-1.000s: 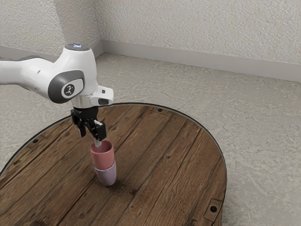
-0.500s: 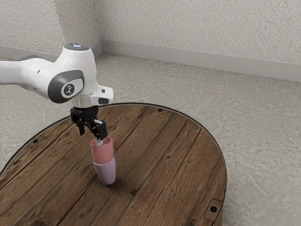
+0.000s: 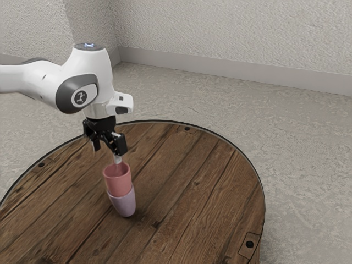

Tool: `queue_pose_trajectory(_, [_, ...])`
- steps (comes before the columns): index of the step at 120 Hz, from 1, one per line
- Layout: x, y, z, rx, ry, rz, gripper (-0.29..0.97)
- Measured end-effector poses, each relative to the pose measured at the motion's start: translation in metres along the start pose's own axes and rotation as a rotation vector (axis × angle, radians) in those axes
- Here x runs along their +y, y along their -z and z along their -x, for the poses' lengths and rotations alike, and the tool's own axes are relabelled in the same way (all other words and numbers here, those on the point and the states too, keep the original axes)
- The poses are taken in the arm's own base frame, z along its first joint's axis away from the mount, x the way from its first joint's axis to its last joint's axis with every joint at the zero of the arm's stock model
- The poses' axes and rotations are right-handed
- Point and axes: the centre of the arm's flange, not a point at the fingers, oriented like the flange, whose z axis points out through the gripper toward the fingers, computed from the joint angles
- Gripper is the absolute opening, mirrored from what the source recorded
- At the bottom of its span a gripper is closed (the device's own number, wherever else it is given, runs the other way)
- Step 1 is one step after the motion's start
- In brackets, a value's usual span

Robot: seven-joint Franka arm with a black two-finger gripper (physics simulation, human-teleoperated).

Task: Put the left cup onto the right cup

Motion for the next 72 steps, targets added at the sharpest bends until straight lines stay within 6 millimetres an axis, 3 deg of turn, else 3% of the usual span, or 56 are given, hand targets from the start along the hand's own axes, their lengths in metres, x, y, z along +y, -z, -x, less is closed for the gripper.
queue_pose_trajectory(34, [0.003,0.046,-0.029,0.010,0.003,0.012,0.68])
queue_pose_trajectory(53, [0.001,0.089,-0.047,0.019,0.016,0.034,0.68])
queue_pose_trajectory(72, [0.001,0.131,-0.048,0.032,0.023,0.062,0.68])
